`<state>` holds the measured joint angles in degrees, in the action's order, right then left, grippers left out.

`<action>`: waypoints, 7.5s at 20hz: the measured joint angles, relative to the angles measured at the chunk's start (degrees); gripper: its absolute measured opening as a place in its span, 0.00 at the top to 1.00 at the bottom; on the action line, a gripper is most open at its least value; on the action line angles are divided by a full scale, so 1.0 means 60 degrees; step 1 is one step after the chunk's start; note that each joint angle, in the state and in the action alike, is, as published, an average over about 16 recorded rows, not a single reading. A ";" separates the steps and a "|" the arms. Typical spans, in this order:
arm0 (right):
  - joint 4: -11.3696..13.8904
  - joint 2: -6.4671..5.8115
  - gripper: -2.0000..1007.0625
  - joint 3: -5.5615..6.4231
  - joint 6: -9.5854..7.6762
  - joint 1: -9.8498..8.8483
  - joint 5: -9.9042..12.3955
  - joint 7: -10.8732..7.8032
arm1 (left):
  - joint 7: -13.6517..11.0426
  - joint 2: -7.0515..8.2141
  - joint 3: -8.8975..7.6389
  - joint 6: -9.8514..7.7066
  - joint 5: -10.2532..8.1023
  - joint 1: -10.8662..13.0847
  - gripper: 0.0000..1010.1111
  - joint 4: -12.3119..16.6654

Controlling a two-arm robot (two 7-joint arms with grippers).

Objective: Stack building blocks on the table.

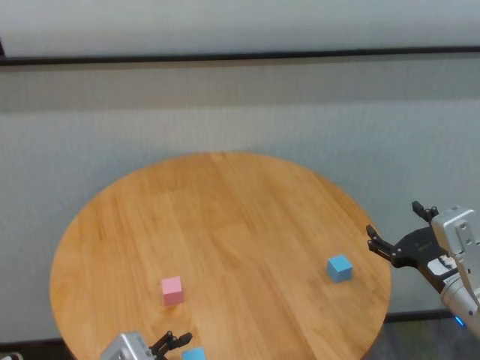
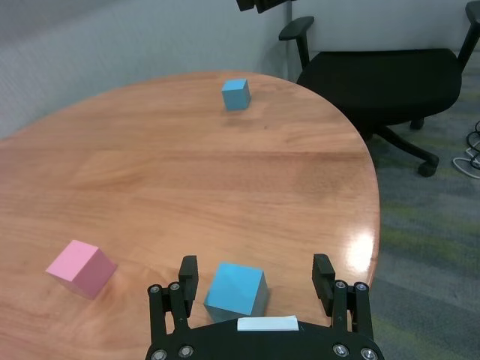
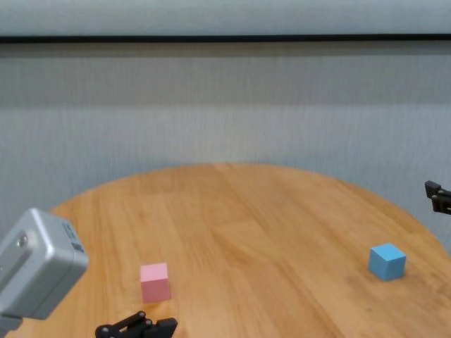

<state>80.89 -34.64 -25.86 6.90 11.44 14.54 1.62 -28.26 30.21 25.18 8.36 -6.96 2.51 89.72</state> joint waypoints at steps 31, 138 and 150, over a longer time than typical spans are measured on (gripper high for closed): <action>0.0000 0.0000 0.00 0.0000 0.0000 0.0000 0.0000 0.0000 | 0.0001 -0.0225 0.0024 -0.0257 0.0129 -0.0180 0.01 -0.0356; 0.0000 0.0000 0.00 0.0000 0.0000 0.0000 0.0000 0.0000 | 0.1247 -0.3772 0.0445 -0.1562 0.1175 -0.4538 0.60 -0.4778; 0.0000 0.0000 0.00 0.0000 0.0000 0.0000 0.0000 0.0000 | 0.1277 -0.3837 0.0419 -0.1533 0.1248 -0.4538 0.60 -0.5109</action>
<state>80.89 -34.64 -25.86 6.90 11.44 14.54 1.62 -20.60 7.18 27.69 -0.84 0.53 -24.72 59.07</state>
